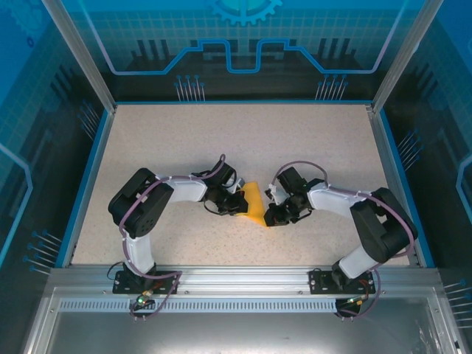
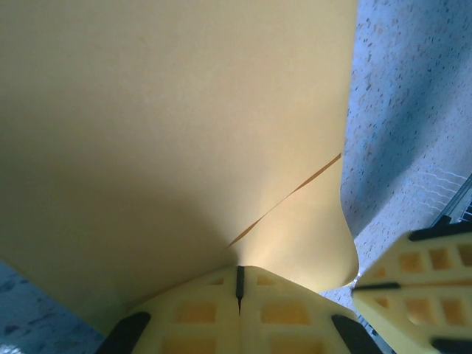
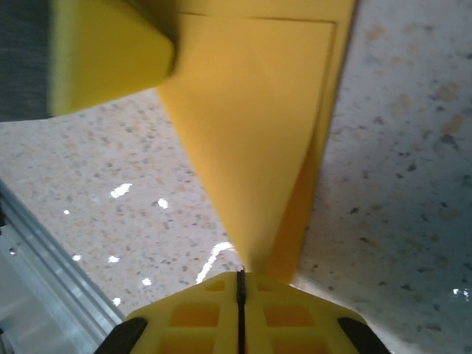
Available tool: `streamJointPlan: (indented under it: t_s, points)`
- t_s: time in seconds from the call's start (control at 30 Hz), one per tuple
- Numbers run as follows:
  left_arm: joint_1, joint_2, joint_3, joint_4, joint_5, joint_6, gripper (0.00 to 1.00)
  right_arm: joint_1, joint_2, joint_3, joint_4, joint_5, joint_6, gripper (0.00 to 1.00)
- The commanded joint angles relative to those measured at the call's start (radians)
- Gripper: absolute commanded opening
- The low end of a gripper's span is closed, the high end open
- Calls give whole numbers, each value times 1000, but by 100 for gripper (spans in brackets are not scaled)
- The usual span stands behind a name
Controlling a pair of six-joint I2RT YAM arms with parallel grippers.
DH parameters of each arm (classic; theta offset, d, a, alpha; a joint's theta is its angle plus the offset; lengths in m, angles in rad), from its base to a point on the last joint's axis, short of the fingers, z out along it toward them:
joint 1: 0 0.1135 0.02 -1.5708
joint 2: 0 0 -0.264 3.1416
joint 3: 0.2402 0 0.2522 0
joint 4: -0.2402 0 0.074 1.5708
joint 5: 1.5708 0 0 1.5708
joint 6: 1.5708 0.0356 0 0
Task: Fold a paper plane with a square sheet of paper (fold left side to right side)
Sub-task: Third fold the triangle at the center of the table.
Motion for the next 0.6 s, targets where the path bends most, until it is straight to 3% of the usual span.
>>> streamJointPlan:
  t_s: [0.0, 0.23, 0.43, 0.57]
  points:
    - [-6, 38, -8, -70, -86, 24, 2, 10, 31, 18, -7, 40, 31, 5]
    - [-6, 17, -5, -66, -82, 24, 3, 9, 78, 15, -17, 85, 46, 4]
    - [-17, -67, 5, -67, -81, 44, 13, 8, 88, -1, -50, 140, 50, 2]
    - [-56, -129, 20, -93, -85, 53, 12, 8, 88, -10, -58, 169, 49, 0]
